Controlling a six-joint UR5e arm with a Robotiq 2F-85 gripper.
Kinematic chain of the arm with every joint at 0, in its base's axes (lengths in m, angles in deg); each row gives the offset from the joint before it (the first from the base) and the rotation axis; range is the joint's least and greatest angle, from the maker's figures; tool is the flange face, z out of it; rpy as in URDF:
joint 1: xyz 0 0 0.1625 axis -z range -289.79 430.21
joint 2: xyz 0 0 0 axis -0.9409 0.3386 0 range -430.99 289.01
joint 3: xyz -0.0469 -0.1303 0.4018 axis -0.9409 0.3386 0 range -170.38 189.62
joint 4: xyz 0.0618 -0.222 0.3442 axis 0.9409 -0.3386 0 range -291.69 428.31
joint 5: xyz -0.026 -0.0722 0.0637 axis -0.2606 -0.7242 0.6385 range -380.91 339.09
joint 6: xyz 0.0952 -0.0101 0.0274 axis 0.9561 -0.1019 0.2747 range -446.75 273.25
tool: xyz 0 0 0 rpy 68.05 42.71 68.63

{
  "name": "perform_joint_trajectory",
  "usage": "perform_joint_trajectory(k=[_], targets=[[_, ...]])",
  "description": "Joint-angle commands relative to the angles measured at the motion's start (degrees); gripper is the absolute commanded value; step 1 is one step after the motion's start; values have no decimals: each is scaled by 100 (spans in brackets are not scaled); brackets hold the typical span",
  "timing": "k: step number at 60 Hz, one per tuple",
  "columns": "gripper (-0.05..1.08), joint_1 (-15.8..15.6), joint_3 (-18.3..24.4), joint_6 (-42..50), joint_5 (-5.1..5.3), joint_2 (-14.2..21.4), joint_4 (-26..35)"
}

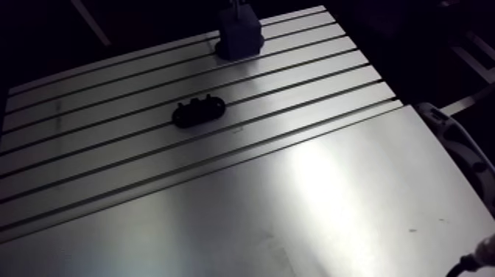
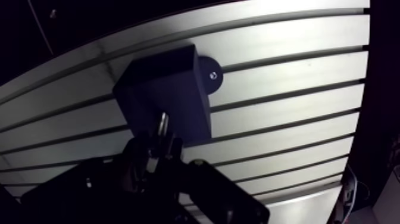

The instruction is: Pick up the M10 bolt and insert it into the hole until fully seated.

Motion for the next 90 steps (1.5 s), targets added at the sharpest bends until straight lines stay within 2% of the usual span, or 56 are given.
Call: perform_joint_trajectory(k=[1, 22, 23, 24, 25, 26, 27, 28, 29, 30, 39, 59, 60, 67, 75, 77, 90], targets=[[108, 7, -67, 6, 10, -1, -28], [106, 7, -242, 15, 12, -1, -204], [101, 7, -244, 7, 12, -1, -241], [88, 7, -245, 6, 12, -1, -254], [88, 7, -245, 6, 12, -1, -254], [58, 7, -245, 6, 4, -1, -256], [58, 7, -245, 6, 4, -1, -256], [22, 7, -245, -9, -4, -1, -256], [22, 7, -245, -9, -4, -1, -256], [2, -1, -260, -27, 2, 6, -264], [0, 7, -324, -47, -15, 16, -307], [0, -10, -324, -65, 47, 183, -293], [0, -26, -317, -72, 38, 312, -259], [0, -77, -299, -74, 29, 563, -176], [0, -257, -296, -50, 4, 940, 63], [0, -371, -331, -47, -23, 1142, 75], [0, -525, -501, 6, -25, 1626, 188]])
